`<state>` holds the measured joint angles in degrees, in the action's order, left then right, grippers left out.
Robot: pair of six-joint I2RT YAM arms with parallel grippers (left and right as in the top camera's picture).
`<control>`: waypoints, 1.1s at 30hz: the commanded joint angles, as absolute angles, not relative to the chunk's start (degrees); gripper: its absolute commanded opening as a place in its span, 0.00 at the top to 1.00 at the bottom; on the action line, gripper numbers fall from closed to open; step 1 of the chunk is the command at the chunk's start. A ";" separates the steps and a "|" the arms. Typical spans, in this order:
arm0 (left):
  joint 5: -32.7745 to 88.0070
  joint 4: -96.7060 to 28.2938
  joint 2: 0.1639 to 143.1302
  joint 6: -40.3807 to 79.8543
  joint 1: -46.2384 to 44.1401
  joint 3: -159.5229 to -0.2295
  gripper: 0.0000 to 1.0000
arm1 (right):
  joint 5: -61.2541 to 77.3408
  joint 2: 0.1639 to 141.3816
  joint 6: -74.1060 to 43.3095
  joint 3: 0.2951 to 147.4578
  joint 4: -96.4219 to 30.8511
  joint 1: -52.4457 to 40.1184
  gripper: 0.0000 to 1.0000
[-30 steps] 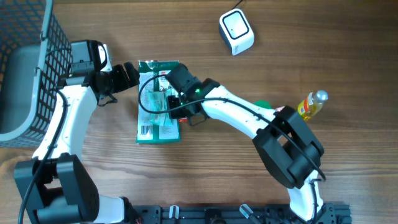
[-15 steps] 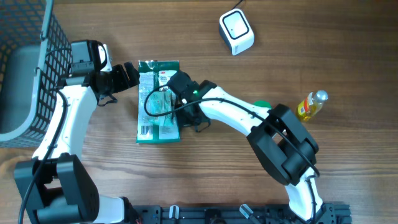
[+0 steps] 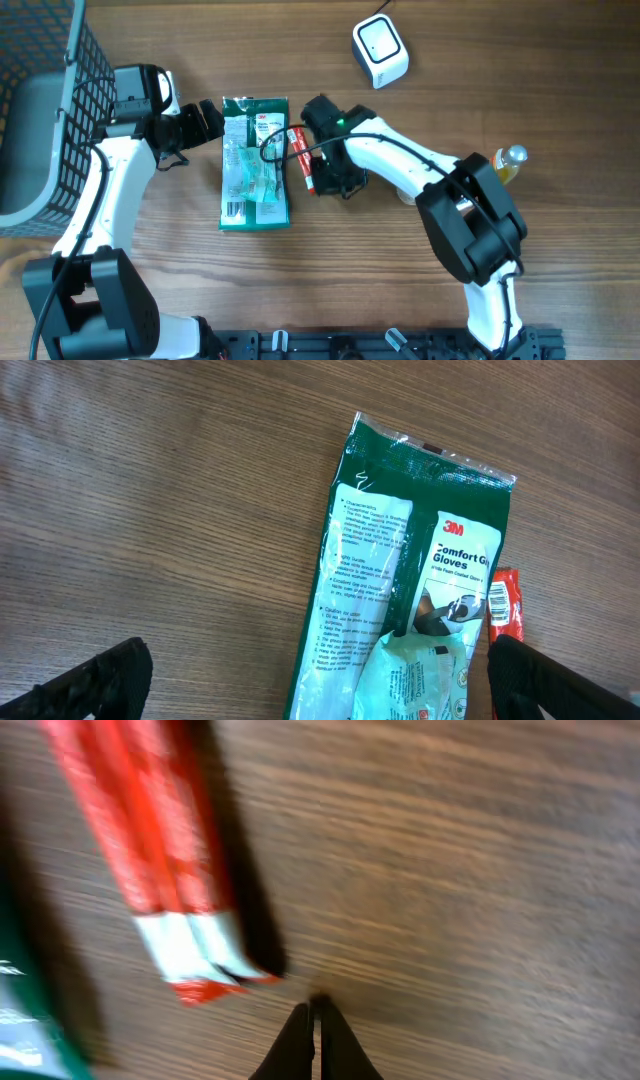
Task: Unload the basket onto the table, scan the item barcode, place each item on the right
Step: 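Lower the open right gripper onto the end of the red stick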
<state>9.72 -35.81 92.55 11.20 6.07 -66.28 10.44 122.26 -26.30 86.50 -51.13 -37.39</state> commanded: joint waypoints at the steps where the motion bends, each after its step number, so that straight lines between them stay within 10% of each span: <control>1: 9.37 -35.59 91.92 10.70 6.57 -67.02 0.00 | 14.94 120.95 -26.96 87.83 -48.58 -38.02 0.96; 33: 9.34 -35.59 91.92 10.70 6.57 -67.02 0.00 | 9.82 119.17 -29.10 86.41 -37.36 -38.92 0.96</control>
